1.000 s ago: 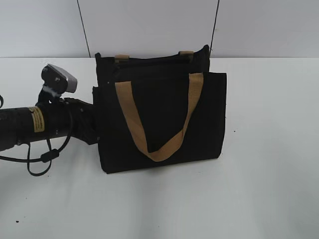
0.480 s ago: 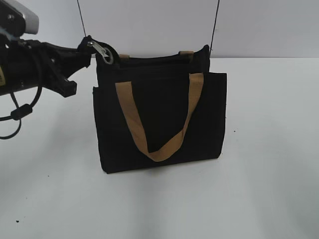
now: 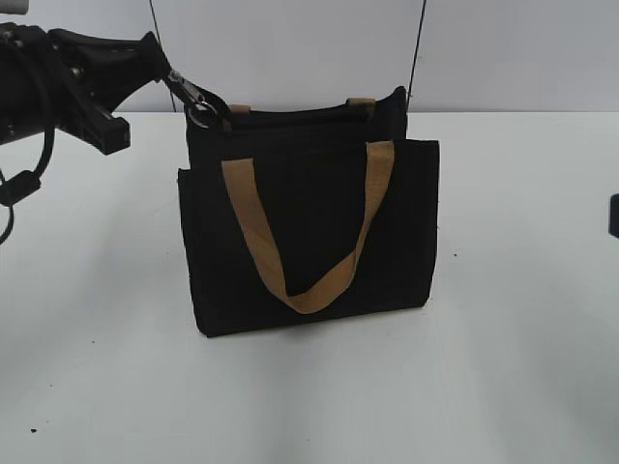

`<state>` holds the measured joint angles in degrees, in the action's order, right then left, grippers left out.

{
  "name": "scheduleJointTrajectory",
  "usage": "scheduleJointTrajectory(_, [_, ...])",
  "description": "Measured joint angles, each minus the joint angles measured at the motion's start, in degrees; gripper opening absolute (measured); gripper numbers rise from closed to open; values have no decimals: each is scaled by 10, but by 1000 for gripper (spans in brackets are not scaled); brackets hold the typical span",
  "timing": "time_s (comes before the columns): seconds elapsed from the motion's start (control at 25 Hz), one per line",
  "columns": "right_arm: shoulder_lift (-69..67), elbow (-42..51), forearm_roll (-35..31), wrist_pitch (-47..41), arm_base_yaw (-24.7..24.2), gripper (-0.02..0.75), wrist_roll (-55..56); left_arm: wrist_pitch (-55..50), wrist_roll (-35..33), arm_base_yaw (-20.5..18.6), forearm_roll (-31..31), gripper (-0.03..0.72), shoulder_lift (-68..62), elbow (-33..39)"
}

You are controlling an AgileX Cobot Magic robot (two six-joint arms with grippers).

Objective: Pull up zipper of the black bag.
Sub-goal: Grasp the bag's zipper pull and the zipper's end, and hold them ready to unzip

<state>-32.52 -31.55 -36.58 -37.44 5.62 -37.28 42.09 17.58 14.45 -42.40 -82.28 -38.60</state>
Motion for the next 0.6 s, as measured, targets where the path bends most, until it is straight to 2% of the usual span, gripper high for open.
scheduleJointTrajectory(0.12, [-32, 0, -72, -1, 0, 577, -103, 3, 0, 3, -1, 20, 0, 0])
scheduleJointTrajectory(0.44, [-164, -5, -318, -1, 0, 577, -358, 10, -1, 39, -2, 20, 1, 0])
scheduleJointTrajectory(0.6, [-239, -44, -367, -31, 0, 577, -436, 4, -1, 39, 0, 20, 1, 0])
